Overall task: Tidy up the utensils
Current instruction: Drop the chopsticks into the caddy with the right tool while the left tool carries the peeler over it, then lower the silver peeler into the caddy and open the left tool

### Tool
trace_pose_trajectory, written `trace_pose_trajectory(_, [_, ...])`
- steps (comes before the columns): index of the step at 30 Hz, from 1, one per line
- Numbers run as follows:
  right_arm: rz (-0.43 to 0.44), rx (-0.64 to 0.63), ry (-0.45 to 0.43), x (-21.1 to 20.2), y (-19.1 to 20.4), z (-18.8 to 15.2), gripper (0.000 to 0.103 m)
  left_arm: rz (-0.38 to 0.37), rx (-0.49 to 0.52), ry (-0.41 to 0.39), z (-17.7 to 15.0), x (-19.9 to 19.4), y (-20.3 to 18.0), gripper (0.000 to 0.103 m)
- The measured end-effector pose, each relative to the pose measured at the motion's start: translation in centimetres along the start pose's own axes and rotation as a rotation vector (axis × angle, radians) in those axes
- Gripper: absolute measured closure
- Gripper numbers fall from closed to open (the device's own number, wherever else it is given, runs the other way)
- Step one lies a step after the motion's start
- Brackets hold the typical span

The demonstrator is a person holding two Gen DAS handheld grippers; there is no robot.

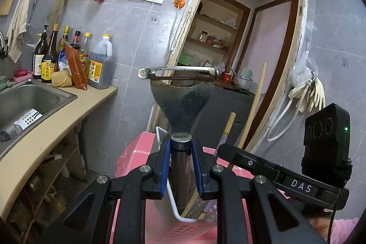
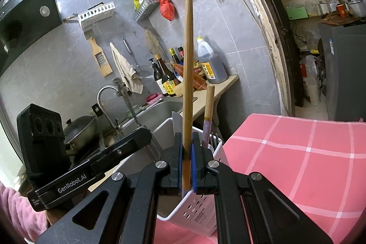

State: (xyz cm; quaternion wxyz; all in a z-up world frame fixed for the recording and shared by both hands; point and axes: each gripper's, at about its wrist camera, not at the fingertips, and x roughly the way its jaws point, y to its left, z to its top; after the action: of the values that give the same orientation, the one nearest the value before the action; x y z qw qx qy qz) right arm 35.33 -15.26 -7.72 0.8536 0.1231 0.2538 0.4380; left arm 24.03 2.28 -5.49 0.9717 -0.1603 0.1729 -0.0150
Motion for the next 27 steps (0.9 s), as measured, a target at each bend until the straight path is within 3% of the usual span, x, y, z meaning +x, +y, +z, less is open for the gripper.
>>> trace_pose_trajectory(19, [-0.005, -0.003, 0.012, 0.13, -0.13, 0.28, 0.095, -0.037, 0.025, 0.062, 0.74, -0.13, 0.32, 0.085])
trace_pose_trajectory(21, [-0.006, -0.002, 0.006, -0.01, -0.17, 0.34, 0.093, -0.039, 0.031, 0.067, 0.81, -0.16, 0.33, 0.084])
trace_pose_trajectory(23, [-0.008, 0.000, -0.002, -0.21, -0.21, 0.46, 0.082, -0.041, 0.032, 0.073, 0.84, -0.25, 0.35, 0.084])
trace_pose_trajectory(27, [-0.006, 0.004, -0.018, -0.68, -0.32, 0.68, 0.079, -0.045, 0.032, 0.074, 1.01, -0.32, 0.31, 0.081])
